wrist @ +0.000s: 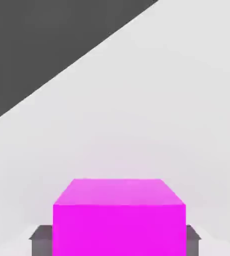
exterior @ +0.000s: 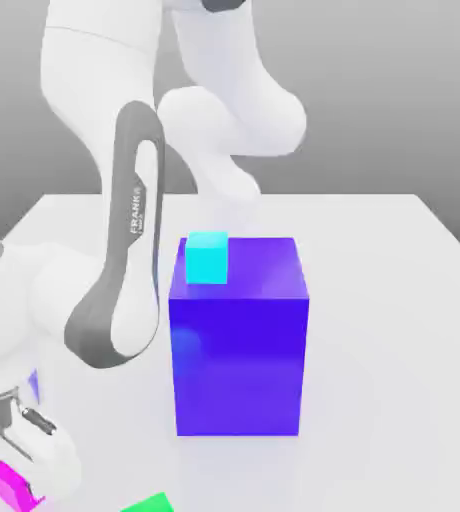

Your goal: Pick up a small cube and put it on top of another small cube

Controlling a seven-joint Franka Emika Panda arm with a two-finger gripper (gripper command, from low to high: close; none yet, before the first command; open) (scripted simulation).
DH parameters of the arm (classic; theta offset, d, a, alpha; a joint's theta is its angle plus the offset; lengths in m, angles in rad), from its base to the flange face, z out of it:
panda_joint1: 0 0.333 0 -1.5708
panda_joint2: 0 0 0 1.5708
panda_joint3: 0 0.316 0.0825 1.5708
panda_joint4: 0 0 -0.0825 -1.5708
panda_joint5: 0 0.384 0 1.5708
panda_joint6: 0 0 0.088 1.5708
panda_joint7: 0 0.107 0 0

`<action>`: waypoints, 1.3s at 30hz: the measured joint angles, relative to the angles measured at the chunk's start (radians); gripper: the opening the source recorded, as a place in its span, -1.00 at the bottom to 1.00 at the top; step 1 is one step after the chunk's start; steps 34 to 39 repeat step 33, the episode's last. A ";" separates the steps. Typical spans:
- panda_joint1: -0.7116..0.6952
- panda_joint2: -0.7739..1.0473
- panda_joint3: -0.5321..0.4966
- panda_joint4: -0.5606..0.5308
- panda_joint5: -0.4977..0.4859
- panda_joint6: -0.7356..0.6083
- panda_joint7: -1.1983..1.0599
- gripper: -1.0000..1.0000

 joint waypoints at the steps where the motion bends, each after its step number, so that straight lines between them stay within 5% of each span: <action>1: -0.005 0.013 0.006 0.003 0.005 0.010 -0.004 -1.00; 19: 0.235 -0.203 -0.028 0.003 -0.096 -0.215 0.424 -1.00; 27: 0.307 -0.141 -0.004 0.023 -0.110 -0.156 0.590 -1.00; 28: 0.302 -0.111 0.004 0.025 -0.099 -0.128 0.583 1.00; 39: 0.302 -0.111 0.004 0.025 -0.099 -0.128 0.583 1.00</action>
